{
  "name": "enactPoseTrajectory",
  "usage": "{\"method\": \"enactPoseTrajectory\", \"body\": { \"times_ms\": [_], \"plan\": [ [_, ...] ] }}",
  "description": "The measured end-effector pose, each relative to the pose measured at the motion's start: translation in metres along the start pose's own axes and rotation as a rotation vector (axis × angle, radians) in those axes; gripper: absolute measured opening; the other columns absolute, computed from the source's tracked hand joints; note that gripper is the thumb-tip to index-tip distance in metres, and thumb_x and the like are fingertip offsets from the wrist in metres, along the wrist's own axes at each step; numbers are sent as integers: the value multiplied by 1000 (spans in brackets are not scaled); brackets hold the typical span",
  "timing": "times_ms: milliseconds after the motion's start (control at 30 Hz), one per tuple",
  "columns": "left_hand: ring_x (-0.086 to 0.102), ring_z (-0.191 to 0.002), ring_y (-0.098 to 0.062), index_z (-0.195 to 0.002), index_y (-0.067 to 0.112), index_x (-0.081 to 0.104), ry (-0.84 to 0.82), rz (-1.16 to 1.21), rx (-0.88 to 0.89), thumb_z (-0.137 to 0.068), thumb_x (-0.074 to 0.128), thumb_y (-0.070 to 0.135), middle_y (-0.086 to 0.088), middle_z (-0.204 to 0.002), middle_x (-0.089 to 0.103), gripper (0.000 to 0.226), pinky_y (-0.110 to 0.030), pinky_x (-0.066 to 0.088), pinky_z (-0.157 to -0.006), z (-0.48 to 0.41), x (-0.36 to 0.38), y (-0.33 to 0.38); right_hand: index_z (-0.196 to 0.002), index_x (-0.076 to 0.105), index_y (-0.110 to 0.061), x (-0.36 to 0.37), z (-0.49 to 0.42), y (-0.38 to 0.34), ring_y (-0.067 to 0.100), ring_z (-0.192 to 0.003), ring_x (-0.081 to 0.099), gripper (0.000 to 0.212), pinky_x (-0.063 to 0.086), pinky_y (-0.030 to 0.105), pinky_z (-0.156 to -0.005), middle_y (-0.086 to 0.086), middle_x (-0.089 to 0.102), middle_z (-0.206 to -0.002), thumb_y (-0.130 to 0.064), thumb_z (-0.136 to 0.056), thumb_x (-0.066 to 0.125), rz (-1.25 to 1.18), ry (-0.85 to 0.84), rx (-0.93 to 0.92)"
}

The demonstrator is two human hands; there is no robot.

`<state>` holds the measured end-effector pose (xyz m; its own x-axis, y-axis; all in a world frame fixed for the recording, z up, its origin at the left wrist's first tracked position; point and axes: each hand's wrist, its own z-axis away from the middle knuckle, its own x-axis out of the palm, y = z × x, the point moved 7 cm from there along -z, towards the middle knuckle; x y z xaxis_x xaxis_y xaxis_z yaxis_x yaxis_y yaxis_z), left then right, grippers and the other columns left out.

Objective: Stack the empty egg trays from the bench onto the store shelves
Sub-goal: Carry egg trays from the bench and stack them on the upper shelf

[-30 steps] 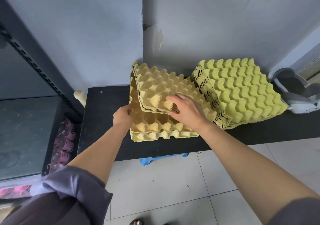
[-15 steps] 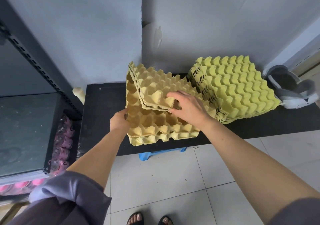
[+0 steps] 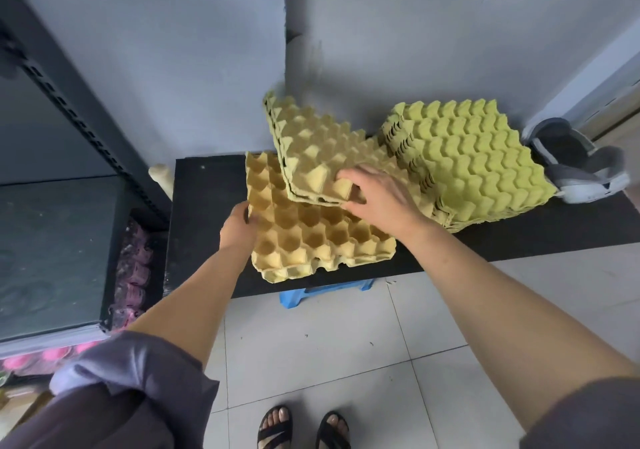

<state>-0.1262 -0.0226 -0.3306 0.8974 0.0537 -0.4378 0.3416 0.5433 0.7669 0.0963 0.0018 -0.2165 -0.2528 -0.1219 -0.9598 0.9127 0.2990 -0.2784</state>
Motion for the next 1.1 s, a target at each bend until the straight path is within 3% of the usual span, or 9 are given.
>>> {"method": "enactPoseTrajectory", "body": {
  "times_ms": [133, 267, 367, 467, 533, 667, 767, 900, 1100],
  "plan": [
    [52, -115, -26, -127, 14, 53, -20, 224, 39, -100, 25, 46, -5, -120, 58, 50, -35, 39, -96, 5, -10, 28, -133, 48, -31, 17, 8, -15, 20, -105, 62, 47, 53, 28, -76, 2, 43, -145, -21, -89, 63, 39, -70, -38],
    [63, -90, -24, -114, 17, 61, -219, 462, -18, -94, 39, 56, -6, -102, 66, 49, -42, 52, -87, 15, -6, 57, -128, 53, -27, 13, 11, -31, 8, -84, 57, 45, 48, 15, -59, -2, 57, -123, -19, -86, 67, 115, -49, -125],
    [64, -84, -26, -119, 10, 58, -273, 483, -85, -89, 63, 33, -10, -100, 66, 39, -46, 54, -84, 29, -8, 74, -127, 55, -27, -9, 12, -42, 15, -87, 61, 45, 48, 25, -66, -5, 60, -114, -21, -85, 68, 203, -16, -156],
    [66, -85, -29, -120, 4, 56, -312, 533, -156, -86, 64, 7, -14, -103, 67, 35, -48, 55, -80, 45, -17, 95, -130, 51, -26, -38, 16, -54, 21, -102, 59, 45, 51, 36, -79, -3, 59, -121, -23, -87, 65, 276, -10, -178],
    [66, -85, -30, -121, 0, 55, -310, 552, -155, -85, 59, -3, -15, -102, 67, 36, -48, 55, -81, 55, -28, 115, -134, 46, -27, -60, 18, -60, 20, -106, 57, 48, 51, 36, -84, -3, 56, -125, -25, -89, 63, 277, -13, -158],
    [65, -80, -25, -123, 4, 53, -315, 609, -120, -89, 49, -8, -13, -102, 66, 36, -33, 58, -54, 78, -54, 157, -145, 28, -29, -110, 25, -74, 18, -112, 55, 65, 44, 24, -89, 0, 50, -135, -36, -89, 62, 148, -98, -108],
    [66, -85, -25, -131, 9, 47, -328, 634, -72, -89, 59, 2, -12, -111, 65, 43, -40, 57, -71, 97, -74, 182, -146, 28, -28, -154, 34, -78, 15, -120, 50, 61, 37, 19, -85, -1, 44, -142, -48, -93, 51, 7, -57, -60],
    [66, -86, -25, -130, 9, 48, -329, 654, 26, -89, 63, 11, -9, -103, 67, 44, -45, 55, -79, 134, -103, 215, -143, 35, -26, -209, 46, -69, 17, -122, 47, 48, 47, 31, -88, -2, 41, -143, -46, -99, 36, 36, 174, 100],
    [65, -98, -31, -131, 10, 48, -263, 615, 168, -89, 63, 21, -13, -112, 66, 46, -52, 52, -87, 200, -155, 241, -138, 42, -22, -269, 94, -53, 31, -122, 46, 48, 48, 43, -92, 7, 38, -140, -46, -96, 41, 81, 310, 338]
  ]
}}
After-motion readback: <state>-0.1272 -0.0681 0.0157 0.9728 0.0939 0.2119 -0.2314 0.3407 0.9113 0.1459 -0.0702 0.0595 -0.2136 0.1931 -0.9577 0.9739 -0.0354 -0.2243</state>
